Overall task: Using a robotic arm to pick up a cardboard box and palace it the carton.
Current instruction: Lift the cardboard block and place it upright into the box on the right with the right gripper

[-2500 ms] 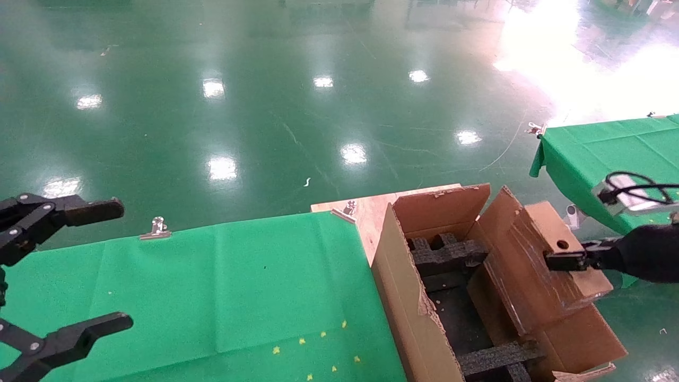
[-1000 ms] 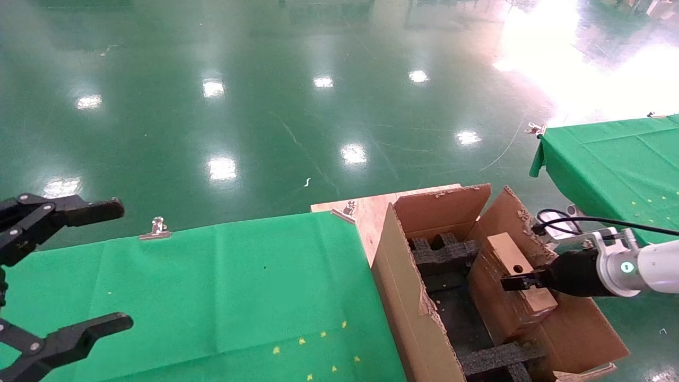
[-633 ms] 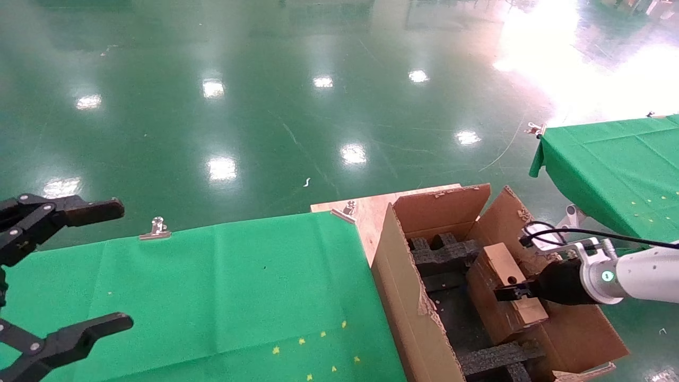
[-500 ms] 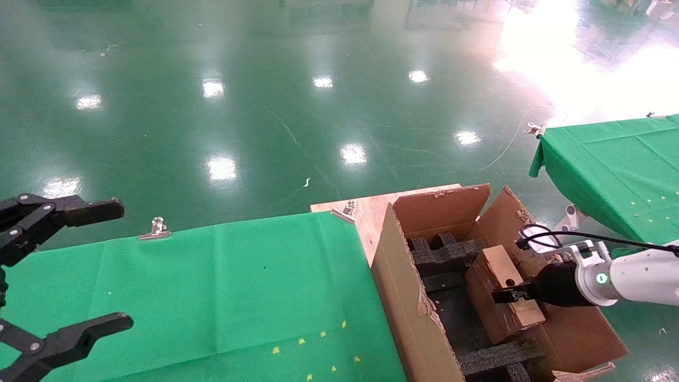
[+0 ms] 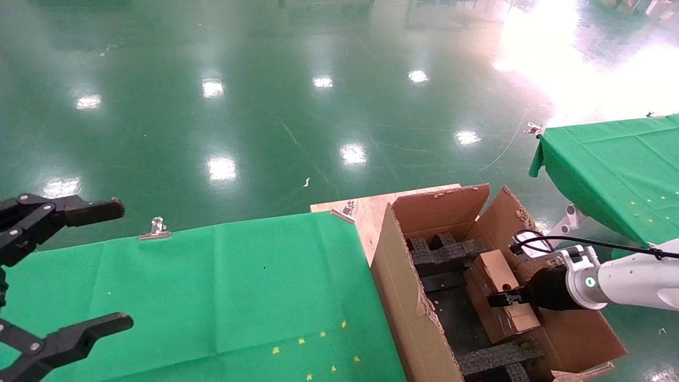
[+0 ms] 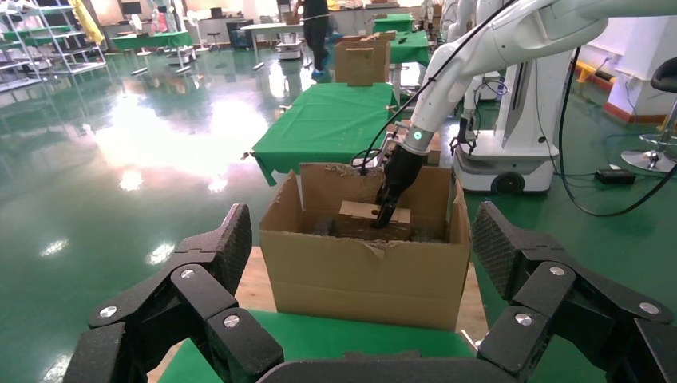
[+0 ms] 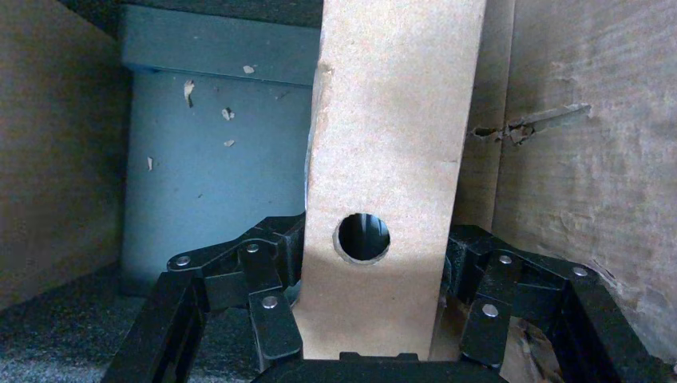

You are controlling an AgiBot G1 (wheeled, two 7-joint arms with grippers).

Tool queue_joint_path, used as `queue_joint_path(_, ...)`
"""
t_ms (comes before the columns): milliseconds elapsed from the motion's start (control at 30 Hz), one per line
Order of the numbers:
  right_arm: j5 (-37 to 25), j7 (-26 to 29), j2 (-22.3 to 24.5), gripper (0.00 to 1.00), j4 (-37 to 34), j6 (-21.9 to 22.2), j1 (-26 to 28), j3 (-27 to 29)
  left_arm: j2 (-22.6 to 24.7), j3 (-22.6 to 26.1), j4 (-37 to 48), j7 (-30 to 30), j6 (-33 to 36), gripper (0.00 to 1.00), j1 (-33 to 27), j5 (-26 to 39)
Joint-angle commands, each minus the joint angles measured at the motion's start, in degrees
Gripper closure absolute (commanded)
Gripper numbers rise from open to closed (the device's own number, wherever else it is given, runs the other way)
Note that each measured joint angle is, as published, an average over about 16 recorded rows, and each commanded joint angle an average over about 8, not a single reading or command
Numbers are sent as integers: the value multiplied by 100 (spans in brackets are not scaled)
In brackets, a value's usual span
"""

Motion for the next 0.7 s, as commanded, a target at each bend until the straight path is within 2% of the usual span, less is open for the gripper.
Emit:
queue_joint_path(33, 4, -2, -10, 0, -15, -1, -8, 1, 0, 0, 0, 0, 0, 0, 0, 0)
queue_joint_path(700, -32, -13, 141, 0, 179, -73, 152, 15, 0, 1, 1, 1, 0, 0, 0, 0)
